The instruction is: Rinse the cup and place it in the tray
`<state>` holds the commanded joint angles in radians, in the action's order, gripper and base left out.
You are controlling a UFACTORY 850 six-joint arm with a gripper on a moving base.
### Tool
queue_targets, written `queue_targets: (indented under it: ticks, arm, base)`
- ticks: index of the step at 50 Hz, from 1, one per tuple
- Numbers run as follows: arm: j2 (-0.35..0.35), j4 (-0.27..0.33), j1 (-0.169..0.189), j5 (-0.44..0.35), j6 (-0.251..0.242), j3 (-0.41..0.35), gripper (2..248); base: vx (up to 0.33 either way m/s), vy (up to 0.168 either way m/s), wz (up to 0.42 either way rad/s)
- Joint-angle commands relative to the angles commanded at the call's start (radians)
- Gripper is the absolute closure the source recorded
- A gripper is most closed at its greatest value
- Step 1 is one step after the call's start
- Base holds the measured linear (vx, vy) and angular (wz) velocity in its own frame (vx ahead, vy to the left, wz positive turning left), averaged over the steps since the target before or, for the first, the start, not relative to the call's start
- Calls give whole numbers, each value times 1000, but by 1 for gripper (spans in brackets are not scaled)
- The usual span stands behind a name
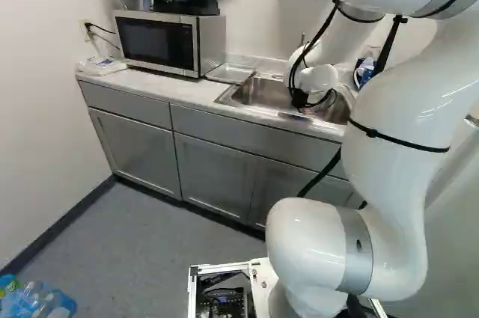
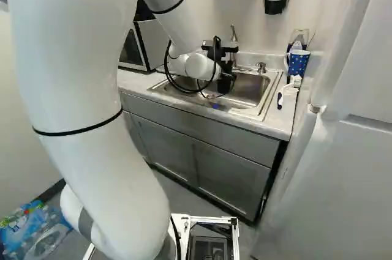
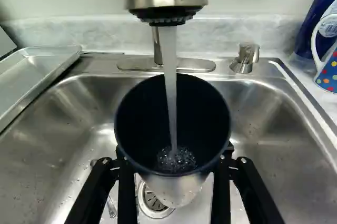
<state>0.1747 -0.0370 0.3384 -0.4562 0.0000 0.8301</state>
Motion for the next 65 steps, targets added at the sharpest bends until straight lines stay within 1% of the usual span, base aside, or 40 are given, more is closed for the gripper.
queue_targets:
  ticks: [65]
  arm:
    - [0, 0, 0, 0, 0, 0, 125]
  base:
    - [0, 0, 0]
